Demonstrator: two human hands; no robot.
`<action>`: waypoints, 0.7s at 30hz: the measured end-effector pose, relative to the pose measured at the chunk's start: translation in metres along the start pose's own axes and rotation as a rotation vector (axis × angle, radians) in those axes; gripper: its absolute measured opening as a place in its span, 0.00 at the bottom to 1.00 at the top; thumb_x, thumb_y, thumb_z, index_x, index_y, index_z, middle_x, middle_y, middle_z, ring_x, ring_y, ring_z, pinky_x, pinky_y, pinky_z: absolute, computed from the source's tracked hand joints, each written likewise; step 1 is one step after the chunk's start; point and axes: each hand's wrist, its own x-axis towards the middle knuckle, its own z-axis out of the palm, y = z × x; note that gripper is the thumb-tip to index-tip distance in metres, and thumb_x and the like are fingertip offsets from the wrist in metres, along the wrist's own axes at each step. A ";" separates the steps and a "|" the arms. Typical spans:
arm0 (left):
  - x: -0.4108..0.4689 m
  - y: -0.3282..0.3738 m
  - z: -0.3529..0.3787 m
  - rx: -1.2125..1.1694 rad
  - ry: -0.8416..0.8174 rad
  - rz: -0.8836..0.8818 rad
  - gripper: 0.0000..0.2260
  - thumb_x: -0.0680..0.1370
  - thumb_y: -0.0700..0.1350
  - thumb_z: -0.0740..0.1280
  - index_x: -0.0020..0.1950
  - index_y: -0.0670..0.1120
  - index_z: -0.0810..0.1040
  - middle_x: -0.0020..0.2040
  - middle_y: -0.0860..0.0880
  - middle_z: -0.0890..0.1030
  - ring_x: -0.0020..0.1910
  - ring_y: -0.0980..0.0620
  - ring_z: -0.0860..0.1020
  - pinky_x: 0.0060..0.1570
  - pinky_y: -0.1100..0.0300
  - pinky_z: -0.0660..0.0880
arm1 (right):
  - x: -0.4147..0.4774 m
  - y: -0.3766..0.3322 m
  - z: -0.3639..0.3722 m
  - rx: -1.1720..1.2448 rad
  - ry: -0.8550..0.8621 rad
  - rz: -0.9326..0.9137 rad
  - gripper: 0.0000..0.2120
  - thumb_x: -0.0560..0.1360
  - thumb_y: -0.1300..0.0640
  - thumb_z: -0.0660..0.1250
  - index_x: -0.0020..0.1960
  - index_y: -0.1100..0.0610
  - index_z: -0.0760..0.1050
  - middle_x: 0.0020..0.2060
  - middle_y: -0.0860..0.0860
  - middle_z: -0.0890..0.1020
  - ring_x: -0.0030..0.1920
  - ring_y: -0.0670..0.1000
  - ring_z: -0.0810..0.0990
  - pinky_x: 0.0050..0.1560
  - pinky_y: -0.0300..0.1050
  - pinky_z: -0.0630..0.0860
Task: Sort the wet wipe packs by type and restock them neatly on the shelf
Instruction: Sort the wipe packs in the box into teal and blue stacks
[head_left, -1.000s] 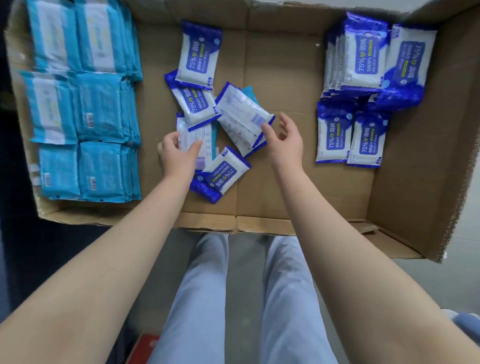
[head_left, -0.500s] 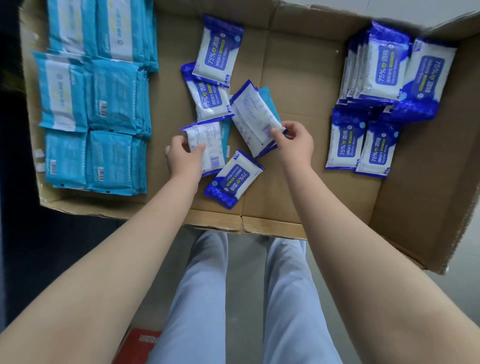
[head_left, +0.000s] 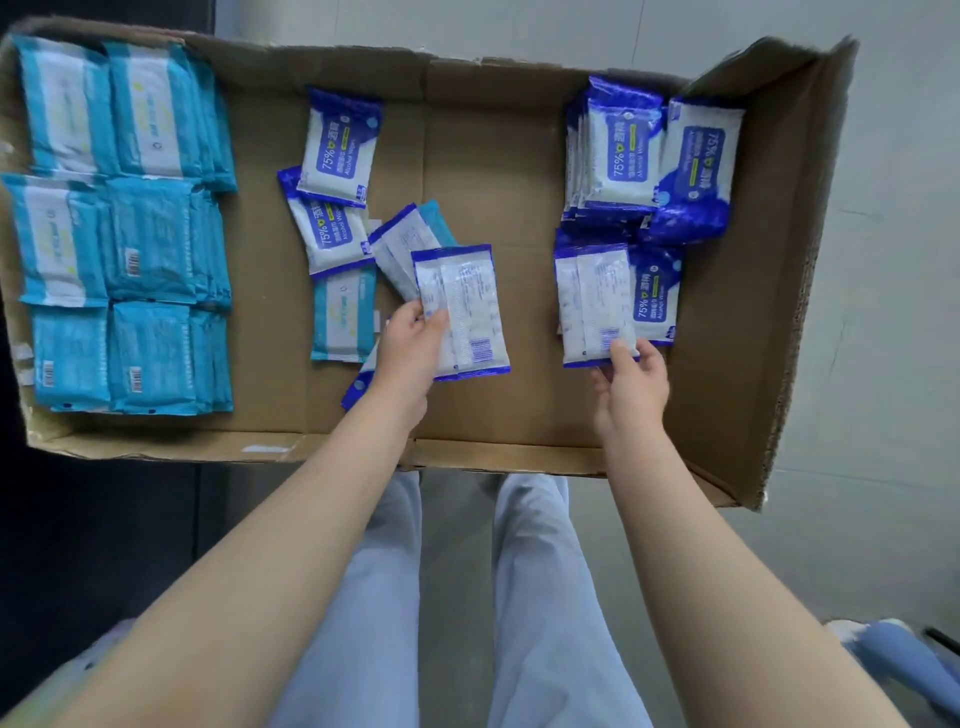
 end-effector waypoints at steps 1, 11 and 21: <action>0.003 -0.001 0.017 0.018 -0.052 -0.015 0.09 0.83 0.43 0.62 0.63 0.49 0.75 0.59 0.51 0.81 0.57 0.53 0.81 0.56 0.51 0.80 | 0.006 -0.006 -0.010 0.014 0.017 0.016 0.13 0.80 0.59 0.67 0.63 0.52 0.70 0.59 0.51 0.79 0.54 0.48 0.82 0.51 0.43 0.81; 0.046 -0.024 0.146 0.196 0.007 0.062 0.14 0.80 0.41 0.67 0.65 0.44 0.78 0.58 0.48 0.82 0.54 0.52 0.81 0.52 0.57 0.80 | 0.060 -0.031 -0.025 0.101 0.077 0.057 0.10 0.81 0.60 0.65 0.61 0.52 0.71 0.58 0.52 0.79 0.50 0.46 0.81 0.55 0.42 0.80; 0.053 -0.021 0.148 0.274 0.069 0.149 0.14 0.77 0.41 0.70 0.62 0.48 0.78 0.54 0.53 0.81 0.54 0.56 0.79 0.60 0.54 0.77 | 0.068 -0.039 -0.002 0.271 0.256 0.152 0.11 0.79 0.60 0.68 0.60 0.53 0.77 0.49 0.49 0.81 0.48 0.49 0.81 0.40 0.36 0.76</action>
